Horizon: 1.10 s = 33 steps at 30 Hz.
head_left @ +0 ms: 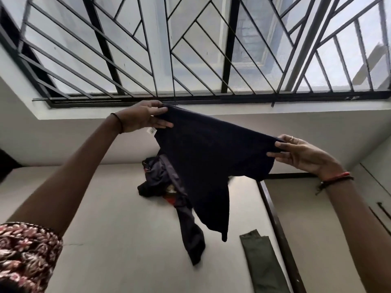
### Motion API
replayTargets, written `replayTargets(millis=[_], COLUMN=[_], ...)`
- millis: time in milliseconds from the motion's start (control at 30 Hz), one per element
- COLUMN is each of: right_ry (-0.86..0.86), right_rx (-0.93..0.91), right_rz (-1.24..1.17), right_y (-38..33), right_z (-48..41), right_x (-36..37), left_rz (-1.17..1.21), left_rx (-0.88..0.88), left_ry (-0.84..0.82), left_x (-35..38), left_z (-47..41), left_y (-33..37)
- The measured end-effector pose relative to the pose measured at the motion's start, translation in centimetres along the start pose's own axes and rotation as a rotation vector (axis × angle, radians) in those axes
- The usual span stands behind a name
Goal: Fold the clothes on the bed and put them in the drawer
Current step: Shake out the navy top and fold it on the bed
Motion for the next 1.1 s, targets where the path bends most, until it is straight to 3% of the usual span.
replayTargets(millis=[167, 400, 600, 767, 967, 1100], right_ry=[0.104, 0.297, 0.685, 0.854, 0.909, 0.905], right_rx=[0.001, -0.076, -0.077, -0.244, -0.407, -0.373], right_rz=[0.041, -0.080, -0.145, -0.179, -0.161, -0.016], right_y=[1.2, 3.2, 3.6, 0.8, -1.5, 2.2], right_z=[0.2, 0.1, -1.1, -2.8, -0.7, 1.5], right_x=[0.0, -1.7, -6.7, -11.4, -13.8, -13.0], left_rz=[-0.040, 0.008, -0.097, -0.104, -0.013, -0.011], left_rx=[-0.033, -0.030, -0.012, 0.094, 0.235, 0.267], left_ry=[-0.051, -0.080, -0.066, 0.025, 0.010, -0.030], left_x=[-0.2, 1.9, 6.8, 10.2, 12.3, 12.1], left_z=[-0.3, -4.8, -12.3, -17.8, -19.0, -16.9], left_y=[-0.7, -0.9, -1.0, 1.1, 2.3, -2.0])
Point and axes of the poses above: each hand's wrist, its own z-axis away from the middle knuckle, its own x-axis out of the palm, y = z × x, the point moved 5 cm from there along -z, towards the middle knuckle, and after that the axes turned 3 degrees about z, right-handed, at the moved point
